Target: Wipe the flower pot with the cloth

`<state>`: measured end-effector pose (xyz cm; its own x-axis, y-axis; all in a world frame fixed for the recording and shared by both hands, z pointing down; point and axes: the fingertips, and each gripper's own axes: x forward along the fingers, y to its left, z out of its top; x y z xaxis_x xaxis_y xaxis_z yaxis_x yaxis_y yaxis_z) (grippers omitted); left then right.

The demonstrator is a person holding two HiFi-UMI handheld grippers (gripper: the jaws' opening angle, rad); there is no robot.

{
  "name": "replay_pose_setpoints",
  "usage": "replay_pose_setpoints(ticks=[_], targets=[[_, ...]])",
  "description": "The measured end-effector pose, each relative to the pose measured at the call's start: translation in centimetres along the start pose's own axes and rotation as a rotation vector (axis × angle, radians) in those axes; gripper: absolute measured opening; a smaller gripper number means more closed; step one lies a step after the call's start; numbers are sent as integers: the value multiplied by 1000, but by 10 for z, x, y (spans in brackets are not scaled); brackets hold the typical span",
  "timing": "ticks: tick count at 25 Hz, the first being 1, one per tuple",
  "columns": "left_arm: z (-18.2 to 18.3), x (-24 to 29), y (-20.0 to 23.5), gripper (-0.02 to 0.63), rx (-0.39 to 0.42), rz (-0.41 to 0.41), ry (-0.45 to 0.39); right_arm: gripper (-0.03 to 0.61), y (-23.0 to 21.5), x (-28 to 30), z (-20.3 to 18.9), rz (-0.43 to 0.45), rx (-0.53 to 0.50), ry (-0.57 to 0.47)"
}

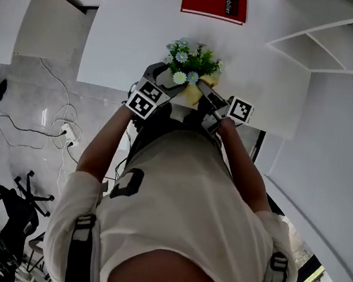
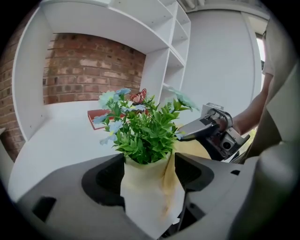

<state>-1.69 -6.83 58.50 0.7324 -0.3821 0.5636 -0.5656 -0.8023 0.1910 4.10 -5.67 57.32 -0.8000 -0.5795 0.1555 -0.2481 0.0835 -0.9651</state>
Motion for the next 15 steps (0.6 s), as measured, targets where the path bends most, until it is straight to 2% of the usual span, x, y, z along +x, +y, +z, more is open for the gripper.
replay_pose_setpoints(ticks=[2, 4, 7, 9, 12, 15], targets=[[0, -3, 1, 336, -6, 7, -1, 84, 0, 0, 0, 21, 26, -40], [-2, -6, 1, 333, -13, 12, 0, 84, -3, 1, -6, 17, 14, -35], [-5, -8, -2, 331, -18, 16, 0, 85, -26, -1, -28, -106, 44, 14], [-7, -9, -3, 331, -19, 21, -4, 84, -36, 5, -35, -139, 53, 24], [-10, -11, -4, 331, -19, 21, -3, 84, -58, 9, -46, -237, 64, 64], [-14, -12, -3, 332, -6, 11, 14, 80, -66, 9, -50, -261, 74, 89]])
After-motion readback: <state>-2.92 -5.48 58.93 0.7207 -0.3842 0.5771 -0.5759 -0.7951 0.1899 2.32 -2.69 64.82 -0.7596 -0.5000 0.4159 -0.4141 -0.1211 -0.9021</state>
